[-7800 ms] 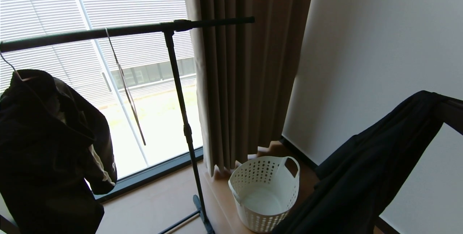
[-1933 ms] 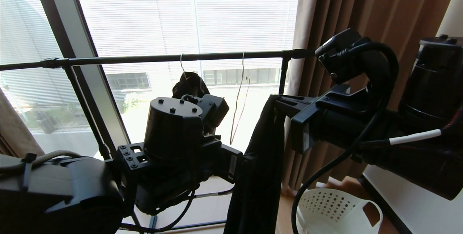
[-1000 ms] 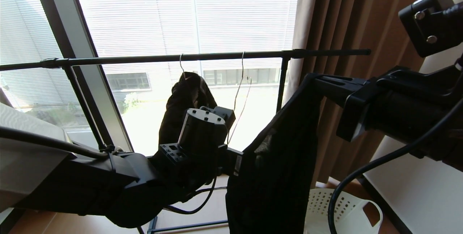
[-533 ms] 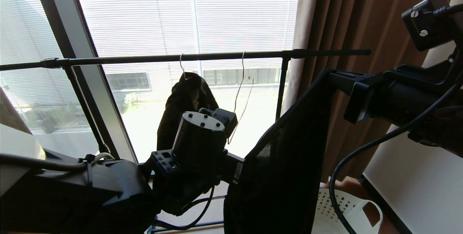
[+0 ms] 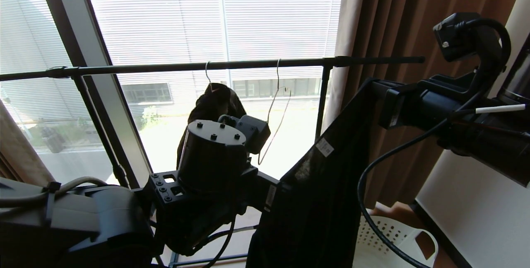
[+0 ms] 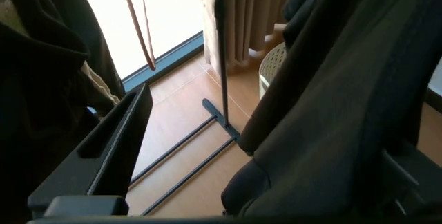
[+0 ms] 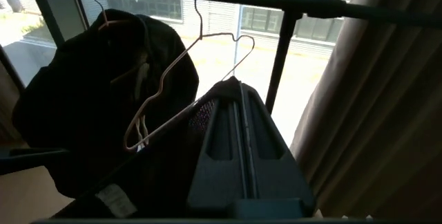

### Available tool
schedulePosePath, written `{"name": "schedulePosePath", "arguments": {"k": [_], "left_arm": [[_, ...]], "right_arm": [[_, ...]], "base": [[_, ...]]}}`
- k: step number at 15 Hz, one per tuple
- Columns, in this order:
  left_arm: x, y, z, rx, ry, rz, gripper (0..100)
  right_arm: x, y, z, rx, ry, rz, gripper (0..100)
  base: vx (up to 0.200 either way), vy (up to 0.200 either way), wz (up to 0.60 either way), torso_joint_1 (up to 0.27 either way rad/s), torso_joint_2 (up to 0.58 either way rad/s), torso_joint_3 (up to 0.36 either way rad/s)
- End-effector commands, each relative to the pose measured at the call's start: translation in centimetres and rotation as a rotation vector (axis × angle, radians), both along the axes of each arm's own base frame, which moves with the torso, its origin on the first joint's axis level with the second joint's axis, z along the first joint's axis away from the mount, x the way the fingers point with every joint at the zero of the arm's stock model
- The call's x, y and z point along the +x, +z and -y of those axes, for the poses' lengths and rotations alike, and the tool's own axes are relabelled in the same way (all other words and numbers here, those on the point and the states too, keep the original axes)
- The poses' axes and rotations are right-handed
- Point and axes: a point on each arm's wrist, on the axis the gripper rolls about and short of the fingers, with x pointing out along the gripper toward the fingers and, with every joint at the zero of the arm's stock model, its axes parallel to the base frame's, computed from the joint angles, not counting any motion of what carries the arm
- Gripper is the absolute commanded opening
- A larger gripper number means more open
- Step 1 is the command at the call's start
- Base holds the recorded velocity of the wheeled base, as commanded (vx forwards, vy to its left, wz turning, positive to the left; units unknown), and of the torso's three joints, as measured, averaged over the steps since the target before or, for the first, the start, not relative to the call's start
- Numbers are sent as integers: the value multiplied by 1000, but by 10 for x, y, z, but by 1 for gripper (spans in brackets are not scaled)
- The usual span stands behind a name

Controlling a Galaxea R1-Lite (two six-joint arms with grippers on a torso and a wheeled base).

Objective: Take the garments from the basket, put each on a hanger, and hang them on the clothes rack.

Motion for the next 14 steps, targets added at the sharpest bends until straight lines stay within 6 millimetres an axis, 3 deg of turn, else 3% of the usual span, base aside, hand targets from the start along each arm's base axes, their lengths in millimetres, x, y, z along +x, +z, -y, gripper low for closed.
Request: {"name": "schedulePosePath", "arguments": {"k": [1,6,8,11,14], "left_arm": [[-3,5,-2,-11,-2,9,0],[-9,12,-14,-9,7,7,0],[-1,23,-27,-32,51,27,0],[12,45,-29,-53,73,37,0],[14,53,-28,-61,14,2,0]], "right_arm": [[10,-7,1,-9,-25,-12,0],[11,-4,11,4,-59,-2,0],[1,-8,16,-8,-57,-14,0],[-18,-23,12,-50,6,-55,0],[-30,-39,4,-81,63,-93,0]], "base": [[0,0,0,0,0,0],[0,0,0,0,0,0],[0,0,0,0,0,0],[0,0,0,0,0,0],[0,0,0,0,0,0]]}}
